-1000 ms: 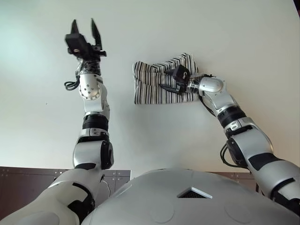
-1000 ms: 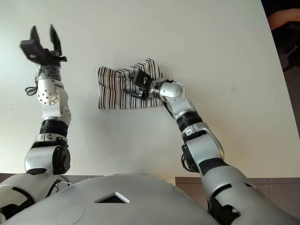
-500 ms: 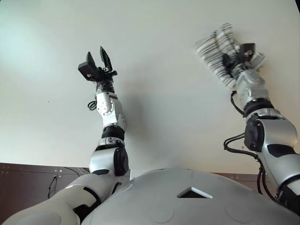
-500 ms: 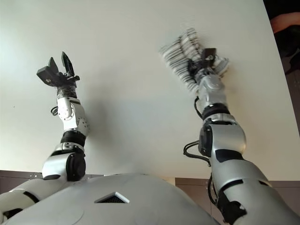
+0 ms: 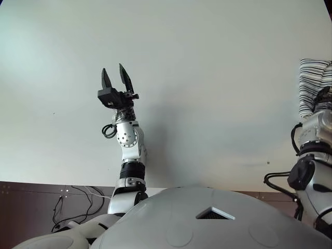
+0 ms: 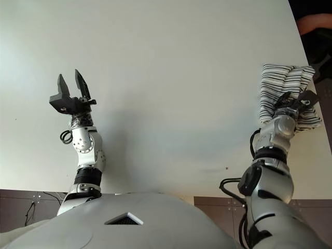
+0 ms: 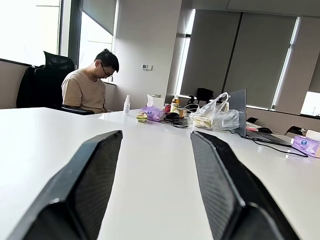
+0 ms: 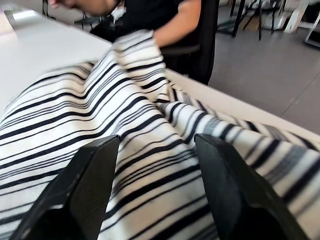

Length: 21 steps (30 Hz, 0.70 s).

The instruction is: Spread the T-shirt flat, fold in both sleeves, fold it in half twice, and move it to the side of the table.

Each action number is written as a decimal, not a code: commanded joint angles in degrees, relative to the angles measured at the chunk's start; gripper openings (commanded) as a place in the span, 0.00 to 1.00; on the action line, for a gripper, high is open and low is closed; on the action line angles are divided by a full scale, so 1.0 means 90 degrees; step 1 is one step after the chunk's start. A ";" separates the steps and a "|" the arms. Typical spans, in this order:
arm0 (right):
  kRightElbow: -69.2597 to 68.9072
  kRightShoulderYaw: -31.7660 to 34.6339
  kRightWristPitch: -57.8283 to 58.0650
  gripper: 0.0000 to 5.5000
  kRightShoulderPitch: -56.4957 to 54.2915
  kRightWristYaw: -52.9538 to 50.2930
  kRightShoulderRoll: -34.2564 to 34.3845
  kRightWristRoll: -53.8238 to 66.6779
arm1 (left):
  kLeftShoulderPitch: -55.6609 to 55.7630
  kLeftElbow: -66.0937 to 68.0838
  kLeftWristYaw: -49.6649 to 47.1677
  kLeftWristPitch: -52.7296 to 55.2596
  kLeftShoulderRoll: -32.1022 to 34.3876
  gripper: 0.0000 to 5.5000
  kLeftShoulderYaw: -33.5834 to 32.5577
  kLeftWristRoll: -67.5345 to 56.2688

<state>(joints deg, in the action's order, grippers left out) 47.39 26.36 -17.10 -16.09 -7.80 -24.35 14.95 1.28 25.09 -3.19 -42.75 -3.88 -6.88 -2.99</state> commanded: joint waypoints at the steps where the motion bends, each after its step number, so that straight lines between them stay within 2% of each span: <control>1: -0.3688 -0.0289 -0.1400 0.50 0.1333 -0.0792 0.0672 -0.1491 | -0.0076 -0.0292 -0.0068 -0.0180 -0.0311 0.46 0.0447 0.0497; 3: -0.5244 -0.0803 -0.1611 0.50 0.1919 -0.0869 0.1188 -0.2359 | -0.0123 -0.0399 -0.0112 -0.0347 -0.0343 0.46 0.0623 0.0759; 5: -0.6160 -0.1751 -0.1769 0.50 0.2484 -0.0841 0.1825 -0.3257 | -0.0246 -0.0591 -0.0203 -0.0448 -0.0443 0.46 0.0780 0.0968; 7: -0.5995 -0.2663 -0.1819 0.50 0.2752 -0.0913 0.2424 -0.3810 | -0.0348 -0.0843 -0.0298 -0.0507 -0.0572 0.46 0.0966 0.1194; 9: -0.5482 -0.3128 -0.1746 0.50 0.2729 -0.1074 0.2838 -0.4061 | -0.0358 -0.0858 -0.0432 -0.0624 -0.0600 0.46 0.1190 0.1579; 12: -0.4939 -0.3319 -0.1725 0.50 0.2486 -0.1224 0.3085 -0.4135 | -0.0222 -0.0516 -0.0682 -0.0712 -0.0486 0.46 0.1357 0.1826; 15: -0.4354 -0.3243 -0.1902 0.50 0.1829 -0.1360 0.2878 -0.4246 | 0.0346 0.0026 -0.1016 -0.0718 -0.0302 0.46 0.1271 0.1935; 21: -0.3452 -0.3222 -0.2234 0.50 0.0803 -0.1695 0.2849 -0.4189 | 0.1497 0.0571 -0.1337 -0.0897 -0.0090 0.59 0.1288 0.2153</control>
<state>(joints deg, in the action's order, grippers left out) 13.96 -2.65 -36.10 -6.42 -21.52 1.07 -22.80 12.30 28.62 -13.59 -50.31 -3.35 4.87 16.22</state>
